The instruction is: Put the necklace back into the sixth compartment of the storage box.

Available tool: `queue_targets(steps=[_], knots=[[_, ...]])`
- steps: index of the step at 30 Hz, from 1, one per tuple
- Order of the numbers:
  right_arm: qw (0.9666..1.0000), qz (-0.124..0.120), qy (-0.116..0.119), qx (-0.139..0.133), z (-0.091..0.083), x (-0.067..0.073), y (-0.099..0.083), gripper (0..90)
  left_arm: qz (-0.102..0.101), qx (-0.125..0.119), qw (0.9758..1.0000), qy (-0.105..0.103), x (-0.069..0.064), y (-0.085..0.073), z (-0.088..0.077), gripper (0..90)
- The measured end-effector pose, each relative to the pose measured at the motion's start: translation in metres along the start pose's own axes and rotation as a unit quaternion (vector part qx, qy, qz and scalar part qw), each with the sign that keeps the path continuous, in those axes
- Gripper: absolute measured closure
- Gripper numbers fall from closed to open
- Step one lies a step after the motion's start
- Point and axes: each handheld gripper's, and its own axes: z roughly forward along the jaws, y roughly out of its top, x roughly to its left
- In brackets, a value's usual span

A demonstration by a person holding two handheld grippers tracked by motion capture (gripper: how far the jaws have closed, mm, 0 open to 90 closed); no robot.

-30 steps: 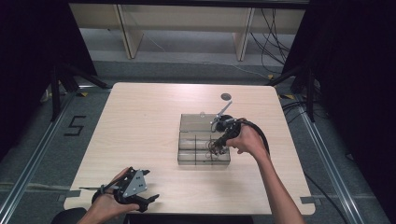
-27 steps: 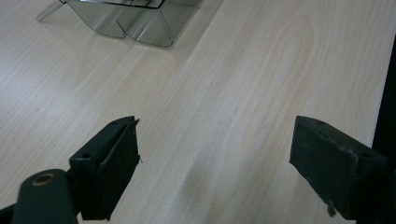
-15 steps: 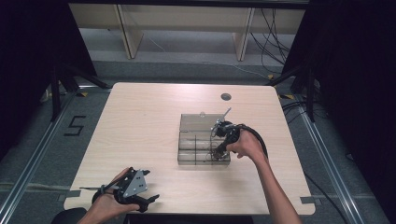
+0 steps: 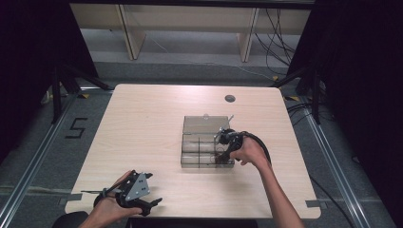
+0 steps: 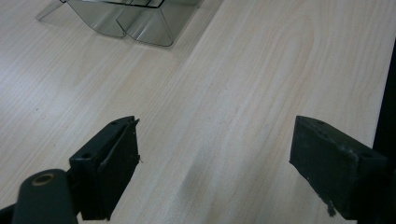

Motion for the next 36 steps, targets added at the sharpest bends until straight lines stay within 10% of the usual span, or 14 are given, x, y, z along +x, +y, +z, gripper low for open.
queue_targets(steps=[36], knots=[[0.9960, 0.027, -0.036, -0.077, -0.048, 0.016, -0.011, 50.4, 0.005, 0.014, 0.9999, 0.002, 0.002, 0.000, -0.001, 15.0]])
